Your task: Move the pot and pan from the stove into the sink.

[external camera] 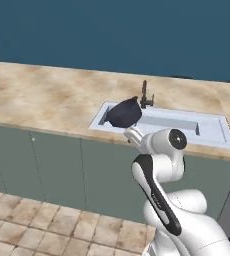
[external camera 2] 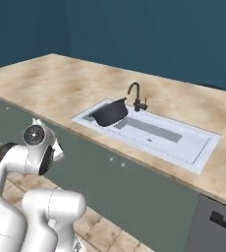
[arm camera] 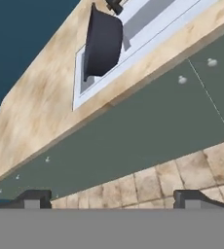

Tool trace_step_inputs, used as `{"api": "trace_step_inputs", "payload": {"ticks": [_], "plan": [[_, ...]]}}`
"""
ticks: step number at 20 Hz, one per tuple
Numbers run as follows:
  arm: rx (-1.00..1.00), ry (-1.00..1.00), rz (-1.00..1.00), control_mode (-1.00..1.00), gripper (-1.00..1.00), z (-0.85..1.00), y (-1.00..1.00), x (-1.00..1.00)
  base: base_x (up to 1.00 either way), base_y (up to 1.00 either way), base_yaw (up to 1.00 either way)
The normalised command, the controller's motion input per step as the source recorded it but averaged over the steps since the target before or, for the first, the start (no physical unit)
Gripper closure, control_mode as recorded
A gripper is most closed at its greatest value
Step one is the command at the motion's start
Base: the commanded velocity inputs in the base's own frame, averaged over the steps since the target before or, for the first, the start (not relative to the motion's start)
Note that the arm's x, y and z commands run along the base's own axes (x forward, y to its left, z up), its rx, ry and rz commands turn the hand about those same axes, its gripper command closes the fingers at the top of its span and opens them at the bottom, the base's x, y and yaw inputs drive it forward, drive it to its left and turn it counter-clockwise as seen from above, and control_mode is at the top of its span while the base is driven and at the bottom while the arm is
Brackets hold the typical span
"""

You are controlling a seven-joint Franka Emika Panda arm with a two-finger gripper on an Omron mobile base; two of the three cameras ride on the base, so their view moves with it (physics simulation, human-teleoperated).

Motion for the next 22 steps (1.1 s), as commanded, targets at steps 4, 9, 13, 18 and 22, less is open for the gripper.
{"api": "trace_step_inputs", "payload": {"ticks": [4,9,13,18,22], "plan": [[0.00,0.00,0.00,1.00,-1.00,0.00,0.00,0.00,-0.06,0.00,0.50],[0.00,0.00,0.00,1.00,-1.00,0.00,0.00,0.00,-0.05,0.00,0.50],[0.00,0.00,0.00,1.00,-1.00,0.00,0.00,0.00,-0.05,0.00,0.50],[0.00,0.00,0.00,1.00,-1.00,0.00,0.00,0.00,-0.05,0.00,0.50],[0.00,0.00,0.00,1.00,-1.00,0.00,0.00,0.00,-0.05,0.00,0.50]]}}
